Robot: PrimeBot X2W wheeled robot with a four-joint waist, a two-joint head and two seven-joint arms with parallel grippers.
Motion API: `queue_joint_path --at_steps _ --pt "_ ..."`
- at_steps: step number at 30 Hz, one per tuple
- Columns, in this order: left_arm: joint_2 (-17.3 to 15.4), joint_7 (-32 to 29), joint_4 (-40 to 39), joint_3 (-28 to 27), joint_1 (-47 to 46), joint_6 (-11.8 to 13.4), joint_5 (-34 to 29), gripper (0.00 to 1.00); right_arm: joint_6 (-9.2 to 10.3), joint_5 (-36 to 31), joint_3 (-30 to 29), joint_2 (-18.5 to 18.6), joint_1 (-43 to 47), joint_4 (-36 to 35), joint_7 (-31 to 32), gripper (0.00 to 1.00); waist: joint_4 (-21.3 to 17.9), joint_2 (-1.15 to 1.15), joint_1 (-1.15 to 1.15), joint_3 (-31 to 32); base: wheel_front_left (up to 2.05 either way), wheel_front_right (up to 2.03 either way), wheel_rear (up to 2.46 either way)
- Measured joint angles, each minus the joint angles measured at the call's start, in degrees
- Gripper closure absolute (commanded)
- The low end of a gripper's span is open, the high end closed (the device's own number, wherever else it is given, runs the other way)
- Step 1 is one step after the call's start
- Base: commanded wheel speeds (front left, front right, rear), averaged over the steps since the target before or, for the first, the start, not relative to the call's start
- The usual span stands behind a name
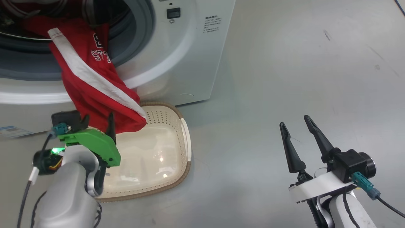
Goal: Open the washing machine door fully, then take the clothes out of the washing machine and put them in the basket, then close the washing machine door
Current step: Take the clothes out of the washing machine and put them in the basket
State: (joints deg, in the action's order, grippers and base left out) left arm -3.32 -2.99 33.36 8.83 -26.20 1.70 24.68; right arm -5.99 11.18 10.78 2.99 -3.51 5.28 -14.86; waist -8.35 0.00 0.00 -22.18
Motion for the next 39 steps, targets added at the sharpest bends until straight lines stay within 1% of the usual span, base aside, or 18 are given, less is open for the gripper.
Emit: queue_joint_path --at_steps 12,18,19,24,29,30,31,32,33,39 --pt "-3.43 -3.67 5.68 -3.02 -10.15 -0.22 1.54 0.0 -0.43 0.96 0.63 -0.22 -3.56 -0.75 0.0 0.0 -3.59 0.0 0.0 -5.81 0.0 0.0 0.0" --pt "-4.85 -4.21 7.84 -4.22 -13.27 0.35 1.56 0.0 -0.45 1.52 0.83 -0.26 -4.76 -0.82 0.0 0.0 -4.61 0.0 0.0 -7.65 0.0 0.0 0.0" --pt "-5.49 -4.53 8.59 -4.67 -14.77 0.62 1.59 0.0 -0.46 1.59 1.04 -0.3 -5.16 -0.81 0.0 0.0 -4.96 0.0 0.0 -8.33 0.0 0.0 0.0" --pt "-6.43 -4.58 9.79 -5.01 -16.96 1.03 1.59 0.0 -0.49 2.05 1.42 -0.37 -5.93 -0.81 0.0 0.0 -5.65 0.0 0.0 -9.61 0.0 0.0 0.0" --pt "-6.44 -4.71 11.96 -4.94 -18.69 1.03 1.58 0.0 -0.49 2.55 1.4 -0.4 -6.95 -0.74 0.0 0.0 -6.32 0.0 0.0 -10.94 0.0 0.0 0.0" --pt "-6.43 -4.46 12.47 -5.01 -18.8 1.04 1.58 0.3 -0.49 2.69 1.4 -0.4 -7.11 -0.67 0.0 0.0 -6.43 0.0 0.0 -11.09 0.0 0.0 0.0" --pt "-6.41 -4.31 12.78 -5.03 -18.86 1.1 1.58 0.65 -0.49 2.83 1.4 -0.4 -7.2 -0.63 0.0 0.0 -6.52 0.0 0.0 -11.2 0.0 0.0 0.0" --pt "-6.38 -4.25 13.18 -5.02 -19.05 1.1 1.59 0.93 -0.49 2.86 1.41 -0.4 -7.22 -0.6 0.0 0.0 -6.57 0.0 0.0 -11.3 0.0 0.0 0.0" --pt "-6.38 -4.22 13.56 -5.02 -19.26 1.1 1.59 1.0 -0.49 2.86 1.41 -0.41 -7.27 -0.56 0.0 0.0 -6.62 0.0 0.0 -11.38 0.0 0.0 0.0" --pt "-6.39 -2.86 15.18 -4.6 -20.2 1.1 1.27 1.0 -0.49 2.92 1.34 -0.41 -7.95 -0.2 0.0 0.0 -6.52 0.0 0.0 -11.6 0.0 0.0 0.0"
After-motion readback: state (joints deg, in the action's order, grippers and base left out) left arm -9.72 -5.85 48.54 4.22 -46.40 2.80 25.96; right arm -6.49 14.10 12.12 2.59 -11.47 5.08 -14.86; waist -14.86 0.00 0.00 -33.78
